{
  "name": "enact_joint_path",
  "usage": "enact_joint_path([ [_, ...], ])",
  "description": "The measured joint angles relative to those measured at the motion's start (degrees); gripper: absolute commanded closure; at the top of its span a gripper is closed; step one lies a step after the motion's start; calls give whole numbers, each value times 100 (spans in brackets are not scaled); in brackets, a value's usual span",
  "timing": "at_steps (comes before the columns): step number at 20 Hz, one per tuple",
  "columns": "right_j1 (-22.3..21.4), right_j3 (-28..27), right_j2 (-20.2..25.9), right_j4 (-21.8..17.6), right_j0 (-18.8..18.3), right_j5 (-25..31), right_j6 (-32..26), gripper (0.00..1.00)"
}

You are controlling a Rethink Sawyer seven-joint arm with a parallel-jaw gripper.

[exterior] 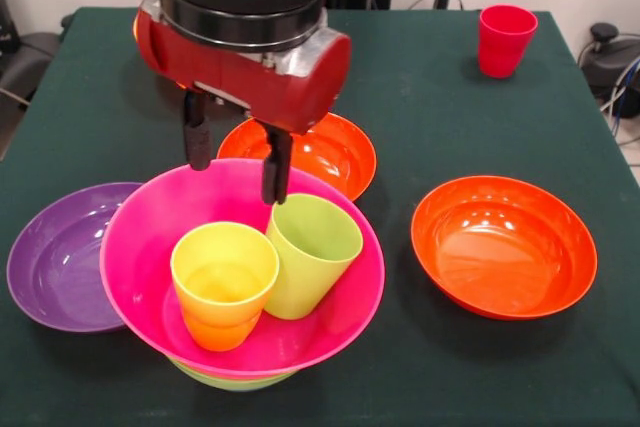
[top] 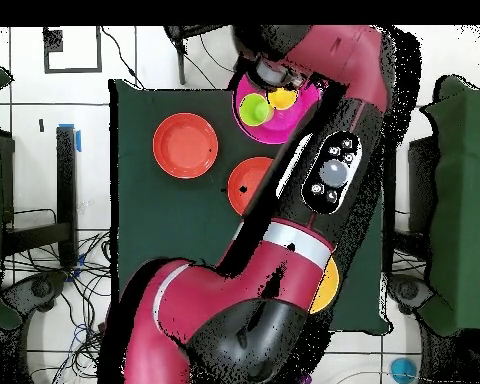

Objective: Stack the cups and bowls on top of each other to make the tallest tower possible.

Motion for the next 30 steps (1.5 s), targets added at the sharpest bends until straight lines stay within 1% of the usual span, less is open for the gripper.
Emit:
enact_joint_path([
  [7,-35,193,358,-406,-39,-178,0,0],
  [12,-111,384,533,-608,-30,-249,0,0],
  [16,-297,686,740,-815,8,-284,0,0],
  [22,-509,884,924,-1035,13,-286,0,0],
  [23,-617,992,1011,-1101,15,-287,0,0],
  [27,-761,1126,1102,-1180,17,-286,0,0],
  [30,-963,1273,1198,-1260,19,-287,0,0],
])
